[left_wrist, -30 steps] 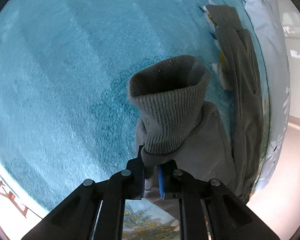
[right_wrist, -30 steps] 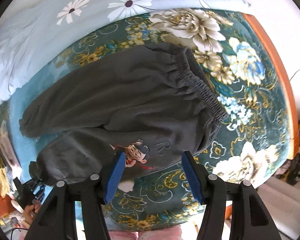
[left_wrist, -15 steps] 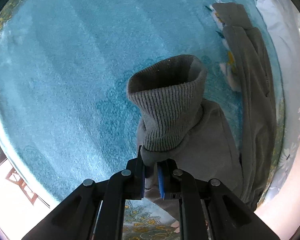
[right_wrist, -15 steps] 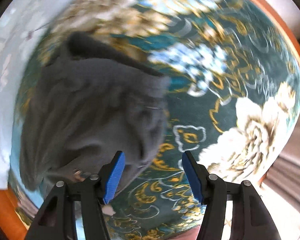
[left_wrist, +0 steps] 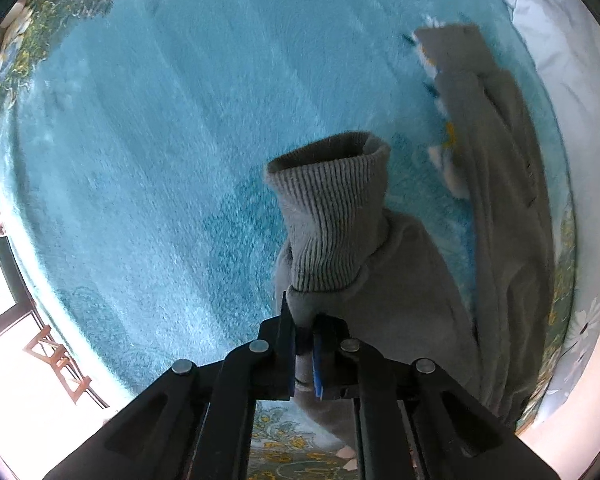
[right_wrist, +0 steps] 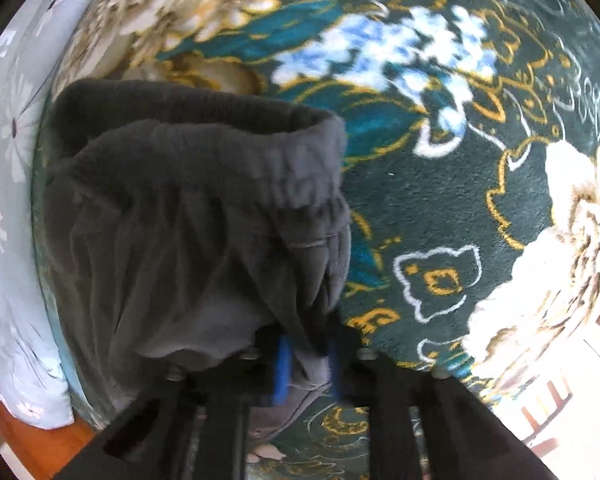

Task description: Fold clothes

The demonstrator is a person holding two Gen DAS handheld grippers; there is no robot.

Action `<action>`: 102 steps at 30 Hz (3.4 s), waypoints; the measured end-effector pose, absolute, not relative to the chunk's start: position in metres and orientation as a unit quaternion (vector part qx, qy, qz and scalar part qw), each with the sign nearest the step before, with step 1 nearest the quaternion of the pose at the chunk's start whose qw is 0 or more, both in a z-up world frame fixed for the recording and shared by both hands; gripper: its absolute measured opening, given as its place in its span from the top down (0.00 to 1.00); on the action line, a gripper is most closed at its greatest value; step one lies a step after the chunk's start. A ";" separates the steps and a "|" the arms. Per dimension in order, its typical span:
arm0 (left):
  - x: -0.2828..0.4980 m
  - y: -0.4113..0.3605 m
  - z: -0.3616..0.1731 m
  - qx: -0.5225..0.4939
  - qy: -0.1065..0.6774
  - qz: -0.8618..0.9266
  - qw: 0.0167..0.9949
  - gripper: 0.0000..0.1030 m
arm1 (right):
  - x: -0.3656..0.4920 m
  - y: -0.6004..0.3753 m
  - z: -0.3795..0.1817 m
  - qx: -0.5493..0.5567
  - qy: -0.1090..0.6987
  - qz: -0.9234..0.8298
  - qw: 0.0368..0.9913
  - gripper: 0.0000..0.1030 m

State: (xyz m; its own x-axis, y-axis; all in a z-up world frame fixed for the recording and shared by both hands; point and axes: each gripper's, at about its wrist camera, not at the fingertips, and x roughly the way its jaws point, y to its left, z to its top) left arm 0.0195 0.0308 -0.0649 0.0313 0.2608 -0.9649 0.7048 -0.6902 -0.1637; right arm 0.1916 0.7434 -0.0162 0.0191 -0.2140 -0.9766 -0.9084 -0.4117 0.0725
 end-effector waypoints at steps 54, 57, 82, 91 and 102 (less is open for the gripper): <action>-0.086 0.027 -0.059 0.605 0.419 -0.674 0.057 0.51 | -0.008 0.669 0.099 -0.564 0.414 0.690 0.188 0.43; -0.084 0.024 -0.079 0.589 0.449 -0.667 0.082 0.51 | 0.012 0.654 0.086 -0.584 0.418 0.672 0.181 0.43; 0.013 -0.036 -0.024 0.508 0.495 -0.688 0.153 0.79 | 0.083 0.651 0.086 -0.614 0.382 0.660 0.206 0.43; -0.004 -0.019 -0.028 0.533 0.513 -0.642 0.199 0.78 | 0.129 0.711 0.014 -0.556 0.480 0.623 0.269 0.39; -0.016 -0.017 -0.015 0.542 0.515 -0.632 0.203 0.78 | 0.115 0.732 -0.040 -0.475 0.602 0.586 0.263 0.71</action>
